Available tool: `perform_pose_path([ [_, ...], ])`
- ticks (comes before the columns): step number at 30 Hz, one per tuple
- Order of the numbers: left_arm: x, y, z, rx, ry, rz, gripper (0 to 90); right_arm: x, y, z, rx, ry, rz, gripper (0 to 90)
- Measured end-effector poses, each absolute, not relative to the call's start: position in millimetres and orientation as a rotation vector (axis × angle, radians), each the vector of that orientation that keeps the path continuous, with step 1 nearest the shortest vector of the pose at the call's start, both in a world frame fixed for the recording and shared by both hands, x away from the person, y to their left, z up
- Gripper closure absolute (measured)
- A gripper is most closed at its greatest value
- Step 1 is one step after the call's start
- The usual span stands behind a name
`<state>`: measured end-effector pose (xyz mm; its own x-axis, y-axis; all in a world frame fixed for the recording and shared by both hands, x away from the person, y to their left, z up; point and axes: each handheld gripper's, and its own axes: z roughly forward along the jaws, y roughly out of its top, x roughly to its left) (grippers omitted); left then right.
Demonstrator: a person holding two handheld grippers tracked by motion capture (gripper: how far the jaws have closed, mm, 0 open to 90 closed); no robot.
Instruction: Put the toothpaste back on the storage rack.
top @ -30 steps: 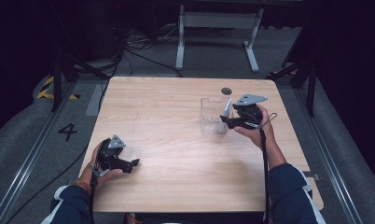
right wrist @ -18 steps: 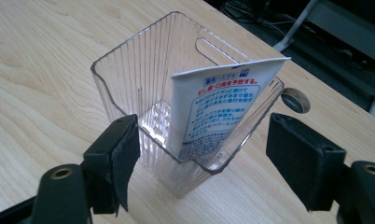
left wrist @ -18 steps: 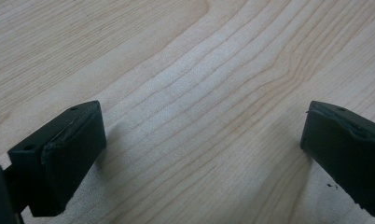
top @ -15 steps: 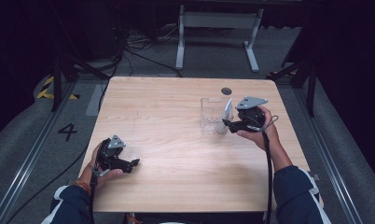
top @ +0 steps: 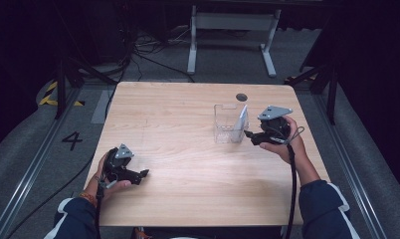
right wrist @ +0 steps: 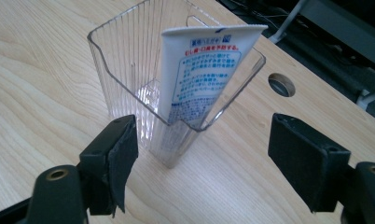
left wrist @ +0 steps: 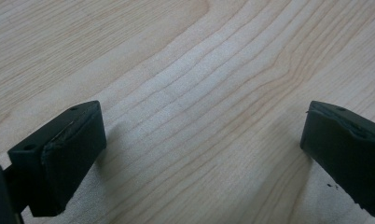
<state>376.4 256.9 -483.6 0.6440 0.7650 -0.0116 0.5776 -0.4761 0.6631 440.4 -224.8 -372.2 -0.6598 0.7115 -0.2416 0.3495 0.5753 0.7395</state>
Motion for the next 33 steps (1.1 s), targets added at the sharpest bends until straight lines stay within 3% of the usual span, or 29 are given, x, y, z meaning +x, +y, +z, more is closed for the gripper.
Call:
perform_pose_path([
  [33,376,257,-484,2.220,1.041,0.379,0.7,409,-257,-389,0.838,2.259,0.816,24.1],
])
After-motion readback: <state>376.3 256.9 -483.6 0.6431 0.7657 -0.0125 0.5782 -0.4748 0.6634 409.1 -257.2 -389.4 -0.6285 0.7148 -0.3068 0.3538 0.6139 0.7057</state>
